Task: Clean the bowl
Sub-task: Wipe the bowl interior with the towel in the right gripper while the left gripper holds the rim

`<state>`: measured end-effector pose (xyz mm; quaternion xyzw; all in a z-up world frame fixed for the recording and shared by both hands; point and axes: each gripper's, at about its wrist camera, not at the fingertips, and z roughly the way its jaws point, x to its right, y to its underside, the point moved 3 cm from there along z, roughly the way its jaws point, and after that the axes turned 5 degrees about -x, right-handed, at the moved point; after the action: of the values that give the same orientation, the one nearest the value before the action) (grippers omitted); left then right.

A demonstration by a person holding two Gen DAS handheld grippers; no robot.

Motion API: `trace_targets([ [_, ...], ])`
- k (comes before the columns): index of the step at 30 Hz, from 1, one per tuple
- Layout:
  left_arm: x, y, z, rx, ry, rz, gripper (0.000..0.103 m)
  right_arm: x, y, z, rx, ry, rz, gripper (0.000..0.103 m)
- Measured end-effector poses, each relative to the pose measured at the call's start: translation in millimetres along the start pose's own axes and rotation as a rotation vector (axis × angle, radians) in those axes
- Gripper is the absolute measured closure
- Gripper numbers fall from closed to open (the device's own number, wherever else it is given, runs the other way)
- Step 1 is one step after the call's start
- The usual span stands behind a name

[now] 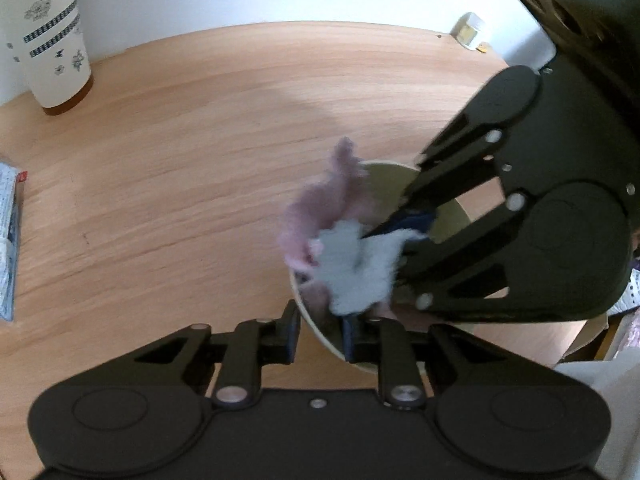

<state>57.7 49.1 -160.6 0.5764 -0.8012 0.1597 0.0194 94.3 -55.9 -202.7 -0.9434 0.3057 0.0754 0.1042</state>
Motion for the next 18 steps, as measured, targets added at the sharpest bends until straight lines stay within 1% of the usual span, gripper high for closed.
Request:
trace_targets([
  [2, -0.5, -0.6, 0.4, 0.002, 0.005, -0.009, 0.088, 0.6, 3.7, -1.5, -0.007, 0.005, -0.016, 0.090],
  [7, 4.5, 0.7, -1.7, 0.003, -0.002, 0.007, 0.088, -3.3, 8.1, 0.4, -0.029, 0.036, -0.039, 0.090],
  [15, 0.9, 1.7, -2.1, 0.003, 0.016, 0.010, 0.088, -5.7, 3.8, 5.1, 0.026, 0.038, -0.020, 0.090],
  [18, 2.6, -1.8, 2.2, -0.006, 0.007, 0.045, 0.087, -2.0, 5.9, 3.4, 0.063, 0.032, 0.023, 0.090],
])
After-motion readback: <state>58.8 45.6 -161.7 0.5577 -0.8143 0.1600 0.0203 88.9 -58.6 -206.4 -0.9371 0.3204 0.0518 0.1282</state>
